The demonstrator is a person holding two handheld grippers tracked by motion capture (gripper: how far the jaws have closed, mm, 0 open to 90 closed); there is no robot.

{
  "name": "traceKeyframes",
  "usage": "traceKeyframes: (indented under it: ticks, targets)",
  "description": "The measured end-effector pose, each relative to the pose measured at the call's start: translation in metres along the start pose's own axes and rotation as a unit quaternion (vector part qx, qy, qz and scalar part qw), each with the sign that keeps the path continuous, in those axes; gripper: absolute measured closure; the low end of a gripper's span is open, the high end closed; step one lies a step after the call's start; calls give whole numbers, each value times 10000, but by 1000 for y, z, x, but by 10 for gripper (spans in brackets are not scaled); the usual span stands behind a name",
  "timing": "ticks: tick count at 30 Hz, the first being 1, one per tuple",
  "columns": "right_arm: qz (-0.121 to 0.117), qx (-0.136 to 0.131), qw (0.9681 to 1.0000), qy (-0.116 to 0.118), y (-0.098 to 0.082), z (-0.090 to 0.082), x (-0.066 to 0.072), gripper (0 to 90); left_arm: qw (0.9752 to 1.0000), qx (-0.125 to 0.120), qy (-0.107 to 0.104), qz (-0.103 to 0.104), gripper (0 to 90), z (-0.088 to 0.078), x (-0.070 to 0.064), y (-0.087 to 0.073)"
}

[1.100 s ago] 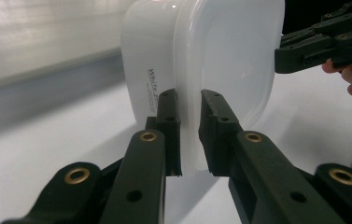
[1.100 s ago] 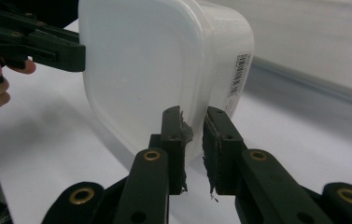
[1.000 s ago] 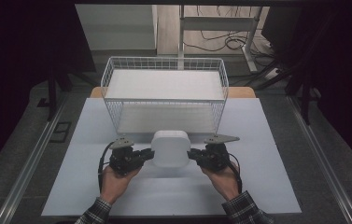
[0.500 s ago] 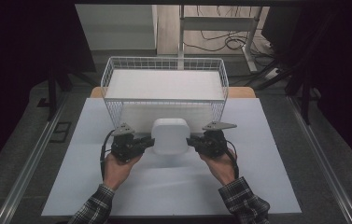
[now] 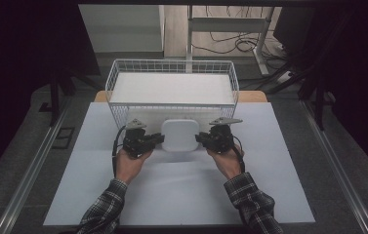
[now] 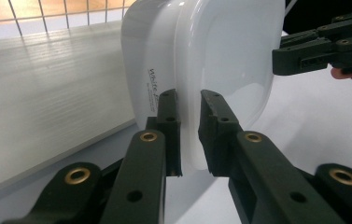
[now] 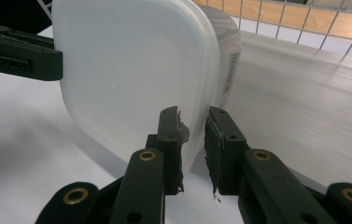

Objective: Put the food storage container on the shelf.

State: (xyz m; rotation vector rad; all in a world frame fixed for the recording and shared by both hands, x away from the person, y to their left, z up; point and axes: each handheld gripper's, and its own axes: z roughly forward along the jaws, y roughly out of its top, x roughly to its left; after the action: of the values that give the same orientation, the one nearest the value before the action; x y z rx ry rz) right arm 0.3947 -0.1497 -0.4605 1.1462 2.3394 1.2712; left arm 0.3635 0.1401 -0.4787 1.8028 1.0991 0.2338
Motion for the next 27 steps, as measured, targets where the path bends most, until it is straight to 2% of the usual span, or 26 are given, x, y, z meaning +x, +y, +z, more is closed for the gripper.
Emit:
traceKeyframes:
  ticks: [11,17,22,23,24,27]
  targets:
    - [58,176,9998,-25,1,18,-2,750,9997,88,127,-177,784,10,12,-4]
    - [67,104,9999,29,3,22,-3,740,9995,31,92,-302,771,13,21,-4]
    - [36,69,10000,-26,9,25,-4,704,9997,-39,141,-192,723,17,23,0]
    - [21,29,9999,-127,11,29,-3,676,9996,-82,166,-196,708,19,23,2]
    - [21,29,9999,-127,11,29,-3,676,9996,-91,210,-171,708,21,23,3]
    - [92,4,9998,-151,14,32,-5,650,9995,-81,270,-127,680,23,25,8]
